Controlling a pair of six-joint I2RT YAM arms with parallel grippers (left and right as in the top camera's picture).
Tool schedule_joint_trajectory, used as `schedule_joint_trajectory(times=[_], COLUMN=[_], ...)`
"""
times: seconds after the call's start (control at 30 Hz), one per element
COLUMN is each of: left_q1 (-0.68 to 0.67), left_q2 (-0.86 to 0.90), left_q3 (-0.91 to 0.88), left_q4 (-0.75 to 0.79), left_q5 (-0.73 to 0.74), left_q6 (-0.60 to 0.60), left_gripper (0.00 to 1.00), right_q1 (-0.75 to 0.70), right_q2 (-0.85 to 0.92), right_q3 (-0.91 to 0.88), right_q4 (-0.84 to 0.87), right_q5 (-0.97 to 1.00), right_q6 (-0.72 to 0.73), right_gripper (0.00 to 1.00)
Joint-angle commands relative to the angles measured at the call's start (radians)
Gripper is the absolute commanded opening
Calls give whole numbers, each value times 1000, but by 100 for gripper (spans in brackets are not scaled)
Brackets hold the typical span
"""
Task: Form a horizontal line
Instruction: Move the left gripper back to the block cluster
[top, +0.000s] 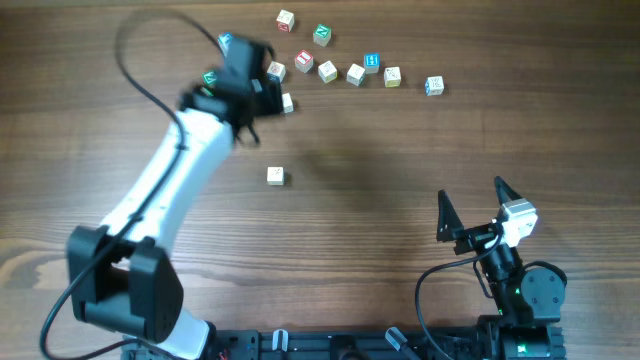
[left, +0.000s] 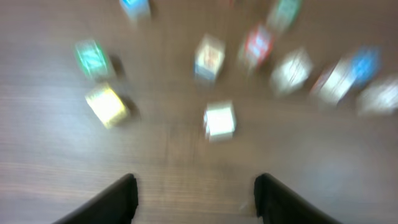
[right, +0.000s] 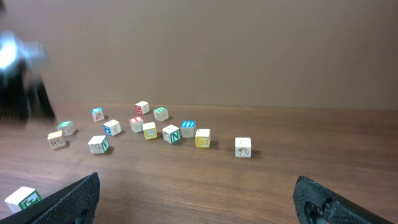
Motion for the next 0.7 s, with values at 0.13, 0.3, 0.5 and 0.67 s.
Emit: schedule_joint_trajectory(times=[0.13, 0.3, 0.5, 0.67], left_q1=[132, 127, 71, -8], left_q2=[-41, 40, 351, 523], left_q3=[700, 700, 700, 700], left_q4=[-35, 70, -12, 11], left_q5=[137, 137, 138, 137], left_q6=[4, -4, -3, -2], left_gripper=[4, 4, 4, 4], right_q1=[5, 5, 5, 5], right_q2=[-7, -7, -7, -7], right_q3=[-1, -1, -1, -1], right_q4=[6, 6, 6, 6], right_q5=[-9, -9, -9, -9], right_q6=[3, 3, 3, 3], right_gripper=[100, 100, 100, 100])
